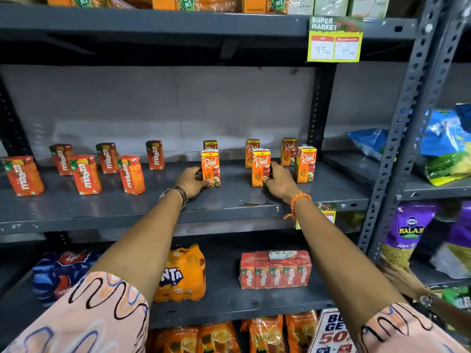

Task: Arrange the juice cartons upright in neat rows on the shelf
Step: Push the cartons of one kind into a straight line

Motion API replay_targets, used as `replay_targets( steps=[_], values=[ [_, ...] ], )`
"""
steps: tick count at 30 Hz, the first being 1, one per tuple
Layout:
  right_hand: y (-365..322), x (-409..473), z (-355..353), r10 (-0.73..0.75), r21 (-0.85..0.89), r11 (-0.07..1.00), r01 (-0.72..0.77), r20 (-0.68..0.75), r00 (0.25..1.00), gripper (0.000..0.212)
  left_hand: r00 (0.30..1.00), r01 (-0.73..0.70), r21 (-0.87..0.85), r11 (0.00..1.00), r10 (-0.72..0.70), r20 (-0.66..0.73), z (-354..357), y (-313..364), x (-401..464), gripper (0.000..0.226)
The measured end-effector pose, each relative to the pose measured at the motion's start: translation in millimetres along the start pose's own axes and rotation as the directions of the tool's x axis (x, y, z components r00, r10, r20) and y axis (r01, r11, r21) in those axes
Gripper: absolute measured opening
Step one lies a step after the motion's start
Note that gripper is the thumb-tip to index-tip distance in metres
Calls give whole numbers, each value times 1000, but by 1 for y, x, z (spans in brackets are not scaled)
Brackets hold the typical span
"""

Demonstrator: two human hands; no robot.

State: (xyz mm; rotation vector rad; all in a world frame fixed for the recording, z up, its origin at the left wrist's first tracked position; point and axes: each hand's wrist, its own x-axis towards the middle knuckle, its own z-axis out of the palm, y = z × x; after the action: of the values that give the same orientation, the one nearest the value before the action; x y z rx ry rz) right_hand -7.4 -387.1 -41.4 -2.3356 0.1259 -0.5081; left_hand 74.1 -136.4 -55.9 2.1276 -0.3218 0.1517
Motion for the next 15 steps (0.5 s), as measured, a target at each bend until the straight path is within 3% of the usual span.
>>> replay_targets(
  steps=[15],
  values=[
    [-2,-2,-2,14,7,1000,-14,14,1000,43,999,15,90,996,-12,-34,2,-2,3,42]
  ],
)
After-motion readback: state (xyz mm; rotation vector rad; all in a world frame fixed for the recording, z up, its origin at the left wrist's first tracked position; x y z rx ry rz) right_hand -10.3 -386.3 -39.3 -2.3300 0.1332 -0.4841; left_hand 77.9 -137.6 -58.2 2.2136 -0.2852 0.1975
